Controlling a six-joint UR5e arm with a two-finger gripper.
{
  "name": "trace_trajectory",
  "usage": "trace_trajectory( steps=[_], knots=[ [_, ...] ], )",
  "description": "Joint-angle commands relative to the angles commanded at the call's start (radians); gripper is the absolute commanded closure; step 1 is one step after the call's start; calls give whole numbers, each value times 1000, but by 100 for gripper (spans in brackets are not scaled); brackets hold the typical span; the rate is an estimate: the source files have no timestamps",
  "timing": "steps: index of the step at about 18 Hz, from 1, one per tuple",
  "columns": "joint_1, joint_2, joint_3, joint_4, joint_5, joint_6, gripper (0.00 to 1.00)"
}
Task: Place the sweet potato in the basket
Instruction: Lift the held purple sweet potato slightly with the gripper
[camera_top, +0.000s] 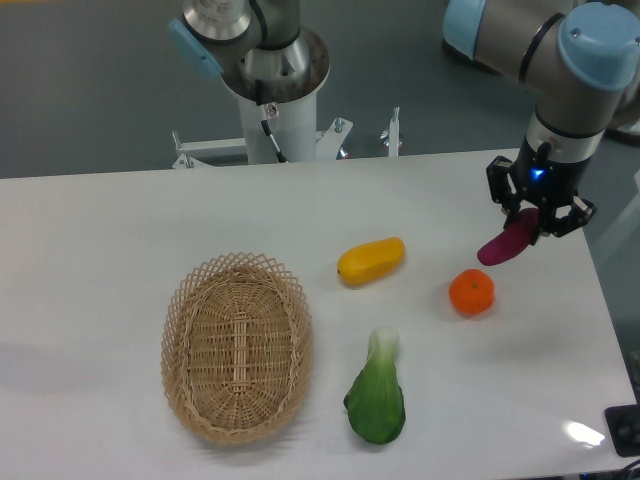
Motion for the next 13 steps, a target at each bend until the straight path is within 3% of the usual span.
trace_trajectory(
  steps=[8,13],
  knots=[
    [-11,-2,-5,2,-14,-17,70],
    [-78,-14,-11,28,-11,-113,70]
  ],
)
